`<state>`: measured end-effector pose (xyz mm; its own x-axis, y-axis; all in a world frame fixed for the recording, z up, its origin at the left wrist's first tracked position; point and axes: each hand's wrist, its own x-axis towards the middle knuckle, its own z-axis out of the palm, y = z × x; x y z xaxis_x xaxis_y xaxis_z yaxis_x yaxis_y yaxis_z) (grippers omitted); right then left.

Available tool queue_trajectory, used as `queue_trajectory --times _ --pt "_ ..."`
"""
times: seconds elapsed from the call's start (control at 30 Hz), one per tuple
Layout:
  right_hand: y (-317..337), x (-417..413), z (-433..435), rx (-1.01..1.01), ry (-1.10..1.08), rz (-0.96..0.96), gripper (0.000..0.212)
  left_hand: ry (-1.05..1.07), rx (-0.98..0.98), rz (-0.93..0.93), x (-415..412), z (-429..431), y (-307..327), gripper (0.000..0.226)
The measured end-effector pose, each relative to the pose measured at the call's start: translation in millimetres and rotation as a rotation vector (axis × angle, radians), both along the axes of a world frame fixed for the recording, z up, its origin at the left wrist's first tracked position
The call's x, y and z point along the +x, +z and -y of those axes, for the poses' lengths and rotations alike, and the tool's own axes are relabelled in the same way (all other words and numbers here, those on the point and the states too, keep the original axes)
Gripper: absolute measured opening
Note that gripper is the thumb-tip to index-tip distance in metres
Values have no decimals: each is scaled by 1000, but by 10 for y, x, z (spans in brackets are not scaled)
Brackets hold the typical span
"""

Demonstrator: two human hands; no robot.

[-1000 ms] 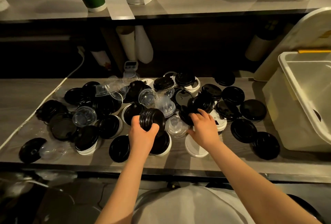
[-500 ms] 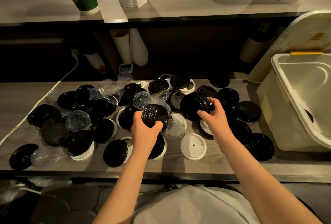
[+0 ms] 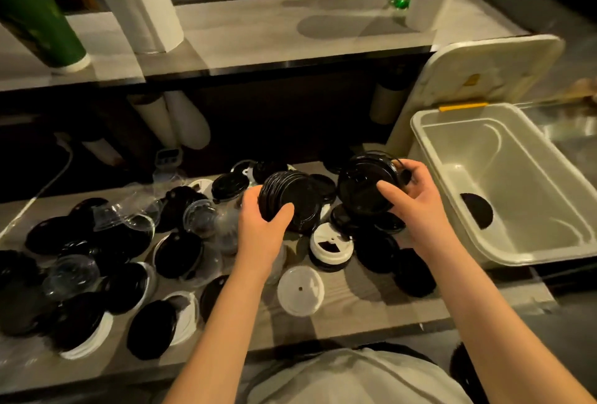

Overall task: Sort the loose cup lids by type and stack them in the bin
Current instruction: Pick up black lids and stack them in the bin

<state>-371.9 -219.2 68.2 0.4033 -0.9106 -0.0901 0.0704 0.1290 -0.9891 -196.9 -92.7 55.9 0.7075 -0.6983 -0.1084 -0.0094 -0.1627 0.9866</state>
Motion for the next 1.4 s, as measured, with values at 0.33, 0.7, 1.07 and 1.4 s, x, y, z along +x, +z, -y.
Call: queue_trajectory --times 0.33,0.7,1.07,1.4 --pt "354 -1145 976 -90 -295 -27 34 -177 -77 99 -719 1173 372 44" --pt "276 -1742 1627 -149 -372 -61 39 -419 150 242 -1387 2353 461 40" --pt "128 -1859 1841 -111 -343 -39 39 -1141 855 789 -1607 3598 197 52" --pt "42 -1845 1908 -97 -319 -51 40 -1298 1019 852 -1615 3836 -466 56"
